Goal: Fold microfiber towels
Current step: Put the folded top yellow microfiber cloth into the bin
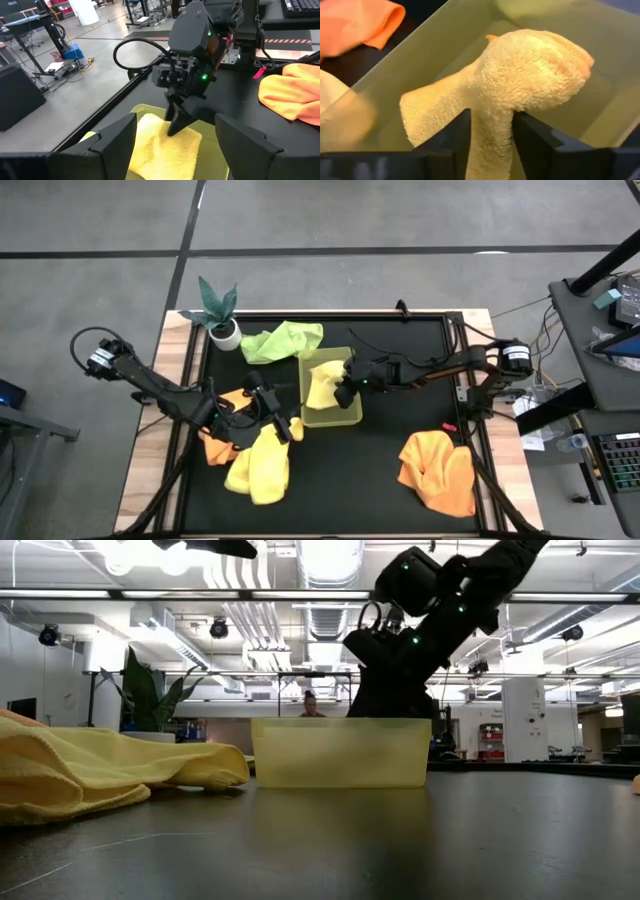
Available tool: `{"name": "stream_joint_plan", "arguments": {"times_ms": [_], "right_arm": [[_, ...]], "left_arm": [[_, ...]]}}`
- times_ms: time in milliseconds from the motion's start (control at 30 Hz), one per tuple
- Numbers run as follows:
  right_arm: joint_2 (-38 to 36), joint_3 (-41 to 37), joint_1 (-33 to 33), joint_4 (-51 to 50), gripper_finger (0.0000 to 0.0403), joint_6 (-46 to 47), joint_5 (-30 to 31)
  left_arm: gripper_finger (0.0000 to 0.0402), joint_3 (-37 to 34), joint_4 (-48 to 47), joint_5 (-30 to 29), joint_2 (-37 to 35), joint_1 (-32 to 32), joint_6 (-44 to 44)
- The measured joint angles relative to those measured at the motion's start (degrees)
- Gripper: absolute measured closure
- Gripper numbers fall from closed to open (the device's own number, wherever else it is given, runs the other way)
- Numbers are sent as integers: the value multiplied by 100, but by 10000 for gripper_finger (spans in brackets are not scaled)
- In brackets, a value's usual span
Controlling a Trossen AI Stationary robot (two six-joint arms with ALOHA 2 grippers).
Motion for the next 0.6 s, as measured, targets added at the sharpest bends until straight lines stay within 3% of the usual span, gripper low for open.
{"name": "stream_joint_plan", "arguments": {"times_ms": [333,467,600], "right_arm": [[-16,1273,-24,-2468,224,-921,475],[-16,1671,-26,-2884,231,-1430,580],[-20,1827,-26,-2777,266,-1937,570]], "left_arm": [[149,-443,47,50,0,366,-226],[149,-460,49,563,0,597,-336],[149,-460,49,1092,0,779,-338]]}}
